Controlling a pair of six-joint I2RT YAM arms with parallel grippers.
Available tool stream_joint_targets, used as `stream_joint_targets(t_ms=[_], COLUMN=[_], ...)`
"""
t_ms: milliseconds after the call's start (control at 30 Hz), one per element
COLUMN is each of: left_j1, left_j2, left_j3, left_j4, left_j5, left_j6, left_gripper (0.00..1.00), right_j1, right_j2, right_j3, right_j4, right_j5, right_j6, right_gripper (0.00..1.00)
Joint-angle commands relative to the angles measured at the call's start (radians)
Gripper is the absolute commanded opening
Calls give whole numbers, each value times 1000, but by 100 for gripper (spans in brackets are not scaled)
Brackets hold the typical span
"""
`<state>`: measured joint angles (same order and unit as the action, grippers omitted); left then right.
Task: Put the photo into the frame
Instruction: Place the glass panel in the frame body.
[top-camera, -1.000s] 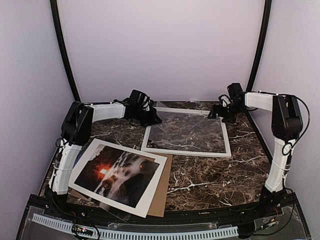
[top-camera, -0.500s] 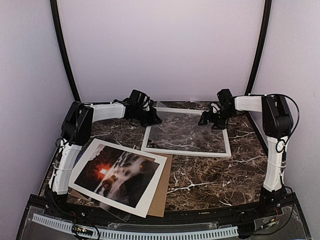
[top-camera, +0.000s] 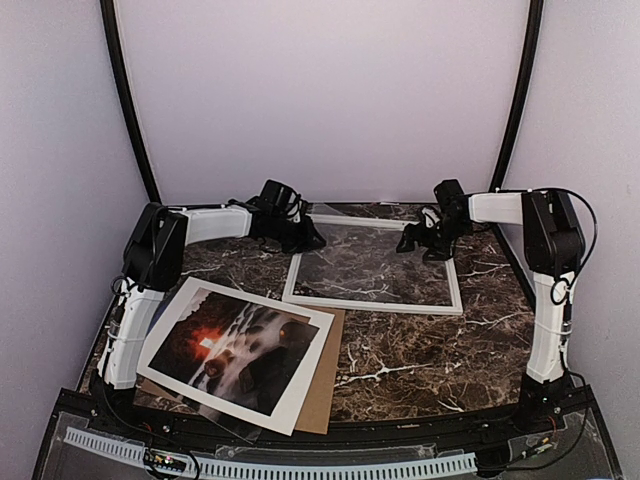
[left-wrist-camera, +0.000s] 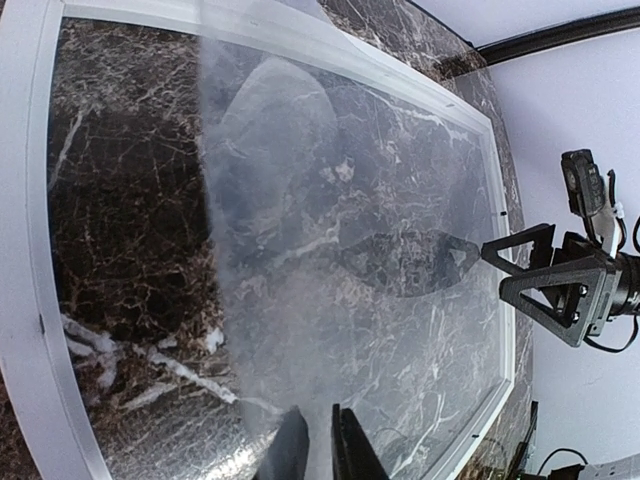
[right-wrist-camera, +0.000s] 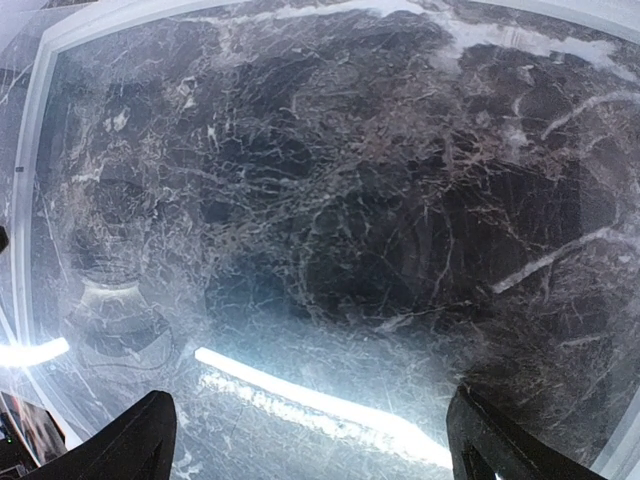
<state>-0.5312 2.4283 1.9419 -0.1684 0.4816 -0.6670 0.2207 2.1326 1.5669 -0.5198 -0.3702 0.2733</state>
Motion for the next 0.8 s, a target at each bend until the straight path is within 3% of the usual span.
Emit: stream_joint_targets(t_ms=[0, 200, 333, 767], left_j1=[-13, -13, -13, -12], left_j2=[5, 3, -2, -30], left_j3=[-2, 8, 13, 27], left_j4=[-15, -35, -60, -144], left_j5=[20, 14, -3, -105], left_j6=[12, 22, 38, 100], left_gripper=[14, 22, 32, 46], right_j1=[5, 5, 5, 5], right_j2=[17, 17, 18, 16], right_j3=[4, 7, 10, 6], right_j4=[-13, -21, -24, -24], right_j5=[9, 13, 14, 20], right_j6=[-6, -11, -12, -15], right_gripper=[95, 96, 96, 95])
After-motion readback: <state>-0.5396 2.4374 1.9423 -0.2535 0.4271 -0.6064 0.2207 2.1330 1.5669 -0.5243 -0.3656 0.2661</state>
